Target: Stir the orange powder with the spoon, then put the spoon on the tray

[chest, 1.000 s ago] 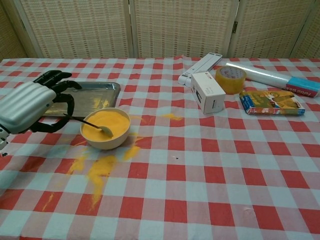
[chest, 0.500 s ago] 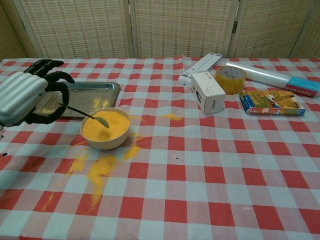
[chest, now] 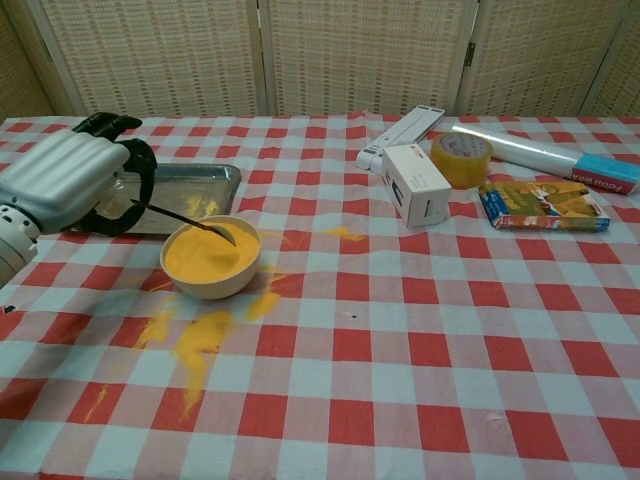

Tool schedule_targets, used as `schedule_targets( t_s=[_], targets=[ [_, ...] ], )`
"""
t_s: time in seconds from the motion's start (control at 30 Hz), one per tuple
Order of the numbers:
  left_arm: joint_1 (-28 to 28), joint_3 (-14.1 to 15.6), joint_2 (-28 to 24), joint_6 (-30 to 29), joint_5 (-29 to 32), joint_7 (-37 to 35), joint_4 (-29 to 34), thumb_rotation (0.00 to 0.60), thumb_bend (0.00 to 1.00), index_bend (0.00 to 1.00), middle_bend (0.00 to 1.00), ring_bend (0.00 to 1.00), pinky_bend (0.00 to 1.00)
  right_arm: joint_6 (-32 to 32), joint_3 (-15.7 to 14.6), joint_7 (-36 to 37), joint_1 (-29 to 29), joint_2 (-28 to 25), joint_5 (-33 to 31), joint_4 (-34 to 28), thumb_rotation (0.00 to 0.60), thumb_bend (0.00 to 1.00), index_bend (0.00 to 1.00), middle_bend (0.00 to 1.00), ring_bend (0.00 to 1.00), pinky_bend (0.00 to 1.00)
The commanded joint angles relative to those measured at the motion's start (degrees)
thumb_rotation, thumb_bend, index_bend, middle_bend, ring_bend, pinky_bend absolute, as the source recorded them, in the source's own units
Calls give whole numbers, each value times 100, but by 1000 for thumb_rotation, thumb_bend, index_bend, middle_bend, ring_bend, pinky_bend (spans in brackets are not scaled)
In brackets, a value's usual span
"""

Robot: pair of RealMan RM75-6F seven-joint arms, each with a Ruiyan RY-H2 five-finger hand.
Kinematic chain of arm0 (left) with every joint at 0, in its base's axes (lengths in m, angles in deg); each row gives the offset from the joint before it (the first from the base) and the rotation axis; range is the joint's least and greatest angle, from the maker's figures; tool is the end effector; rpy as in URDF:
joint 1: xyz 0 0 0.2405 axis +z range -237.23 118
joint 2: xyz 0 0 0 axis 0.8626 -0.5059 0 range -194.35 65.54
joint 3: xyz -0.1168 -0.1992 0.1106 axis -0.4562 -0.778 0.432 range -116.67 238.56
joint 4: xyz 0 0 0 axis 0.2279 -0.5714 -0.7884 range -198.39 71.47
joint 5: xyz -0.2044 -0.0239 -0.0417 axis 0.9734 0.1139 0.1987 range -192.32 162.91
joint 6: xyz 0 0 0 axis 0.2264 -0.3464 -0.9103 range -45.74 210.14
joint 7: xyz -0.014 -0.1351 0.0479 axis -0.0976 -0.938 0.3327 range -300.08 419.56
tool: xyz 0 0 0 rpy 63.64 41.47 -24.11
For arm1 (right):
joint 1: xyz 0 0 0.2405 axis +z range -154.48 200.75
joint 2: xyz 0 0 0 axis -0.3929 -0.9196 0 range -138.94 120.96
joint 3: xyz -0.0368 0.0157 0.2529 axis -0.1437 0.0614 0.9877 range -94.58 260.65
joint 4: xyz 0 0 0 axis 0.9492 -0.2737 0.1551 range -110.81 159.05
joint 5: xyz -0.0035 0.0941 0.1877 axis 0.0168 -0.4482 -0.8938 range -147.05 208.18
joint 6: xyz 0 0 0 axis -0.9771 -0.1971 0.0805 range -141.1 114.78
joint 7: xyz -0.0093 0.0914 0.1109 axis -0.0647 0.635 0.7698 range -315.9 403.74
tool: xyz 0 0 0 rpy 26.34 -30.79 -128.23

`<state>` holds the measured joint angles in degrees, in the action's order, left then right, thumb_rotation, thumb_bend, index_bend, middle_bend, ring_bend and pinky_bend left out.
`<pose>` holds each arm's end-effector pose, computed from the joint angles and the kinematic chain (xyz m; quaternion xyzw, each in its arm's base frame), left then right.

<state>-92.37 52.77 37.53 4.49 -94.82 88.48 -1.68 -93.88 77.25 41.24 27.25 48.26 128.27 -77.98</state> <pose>-0.2010 0.3265 -0.0153 -0.6928 -0.1765 -0.3769 0.5889 -0.2777 -0.1378 0.1431 0.6868 -0.4102 0.3509 0.4867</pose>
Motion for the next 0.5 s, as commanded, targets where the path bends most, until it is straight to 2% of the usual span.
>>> schedule_targets(
  t_s=[0.03,0.23,0.5],
  targets=[
    [-160,-421,-303,412,786,1690,956,600,800,808,287,27,0,-28,6,57,-3,-30,4,5,600,50,0,0,0,0],
    [-264,-511,-261,455,1128,2478,1190,600,823,812,307,50,0,-73,24,174,-10,-80,-11,20,600,51,0,0,0,0],
    [-340,-534,-263,500,1438,2917,1203,600,833,813,318,60,0,-70,44,207,-3,-95,-32,23,600,50,0,0,0,0]
  ],
)
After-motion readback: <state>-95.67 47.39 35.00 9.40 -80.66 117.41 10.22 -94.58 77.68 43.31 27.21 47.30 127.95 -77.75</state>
